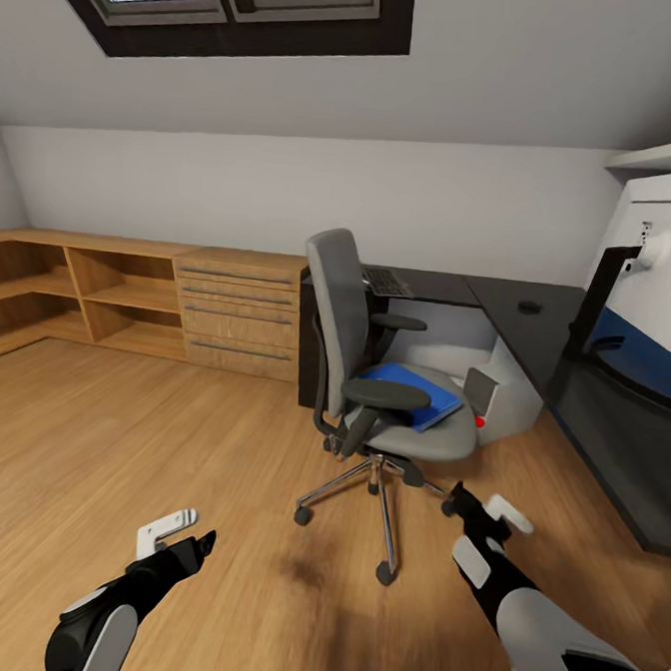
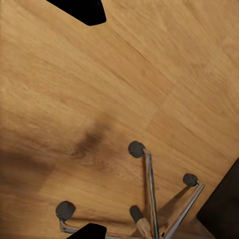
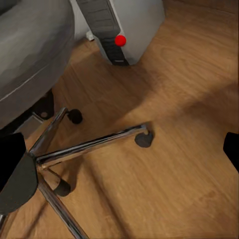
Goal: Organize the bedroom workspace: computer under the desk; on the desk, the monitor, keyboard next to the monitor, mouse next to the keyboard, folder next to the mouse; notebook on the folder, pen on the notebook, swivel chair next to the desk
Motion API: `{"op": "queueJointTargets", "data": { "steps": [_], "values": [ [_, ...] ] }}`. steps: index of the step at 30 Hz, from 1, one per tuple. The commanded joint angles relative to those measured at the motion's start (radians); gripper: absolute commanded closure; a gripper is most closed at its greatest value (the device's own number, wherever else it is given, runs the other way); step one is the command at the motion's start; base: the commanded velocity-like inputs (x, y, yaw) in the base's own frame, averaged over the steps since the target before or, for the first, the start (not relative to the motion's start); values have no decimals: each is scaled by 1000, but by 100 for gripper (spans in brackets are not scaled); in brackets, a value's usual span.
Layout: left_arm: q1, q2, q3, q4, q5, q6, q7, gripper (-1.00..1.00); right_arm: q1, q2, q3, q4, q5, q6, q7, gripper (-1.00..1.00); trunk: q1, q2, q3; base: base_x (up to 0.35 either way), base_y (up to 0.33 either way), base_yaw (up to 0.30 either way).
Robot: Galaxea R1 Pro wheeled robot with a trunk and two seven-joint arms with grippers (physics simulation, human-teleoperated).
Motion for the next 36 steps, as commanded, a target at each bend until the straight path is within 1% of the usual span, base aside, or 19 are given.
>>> {"op": "queueJointTargets", "data": {
  "steps": [1,2,3,5,6,9,10,14,15,17,18,19,23,26,29,36],
  "values": [
    [-1,-1,3,-1,11,4,8,-100,-1,-3,1,-12,-20,7,0,-100,0,0,-1,0,0,0],
    [-1,-1,4,-1,11,4,8,-100,-1,-5,-1,-24,-32,17,-1,-100,0,0,-1,0,0,0],
    [-1,-1,6,-1,11,4,7,-100,-1,-12,-2,-49,-58,39,-2,-100,0,0,-1,0,0,0],
    [-1,0,7,-1,10,4,7,-100,-1,-22,-3,-70,-89,57,-1,-100,0,0,-1,0,0,0],
    [-1,0,8,-1,10,4,7,-100,-1,-36,-4,-87,-123,70,1,-100,0,0,-1,0,0,0],
    [-1,1,8,-1,10,4,8,-100,-1,-57,-6,-102,-180,82,4,-100,0,0,-1,0,0,0],
    [-1,1,9,-1,10,4,7,-100,-1,-66,-6,-108,-221,86,7,-100,0,0,-1,0,0,0],
    [-1,1,8,-1,10,3,6,-100,-1,-77,-7,-110,-299,91,12,-100,0,0,-1,0,0,0],
    [-1,1,8,-1,10,3,6,-100,-1,-79,-7,-110,-327,92,15,-100,0,0,-1,0,0,0],
    [-1,0,7,-1,10,2,5,-100,0,-81,-6,-111,-355,93,25,-100,0,0,-1,0,0,0],
    [-1,0,6,-1,9,1,5,-100,0,-83,-7,-111,-370,94,49,-100,0,0,-1,12,0,0],
    [-1,0,4,-1,8,0,4,-100,0,-85,-7,-112,-379,99,84,-100,0,0,-1,163,0,0],
    [-1,-1,1,3,6,-1,3,-100,0,-86,-14,-113,-386,114,111,-100,0,0,-1,202,0,0],
    [-1,-2,0,4,6,-1,3,-100,0,-89,-16,-114,-385,116,114,-100,0,0,-1,66,0,0],
    [-1,-2,0,6,5,-2,3,-100,0,-104,-18,-115,-392,117,114,-100,0,0,-1,181,0,0],
    [-1,-2,1,6,5,-3,3,-100,0,-107,-19,-115,-404,115,113,-100,0,0,-1,91,0,0]
  ]
}}
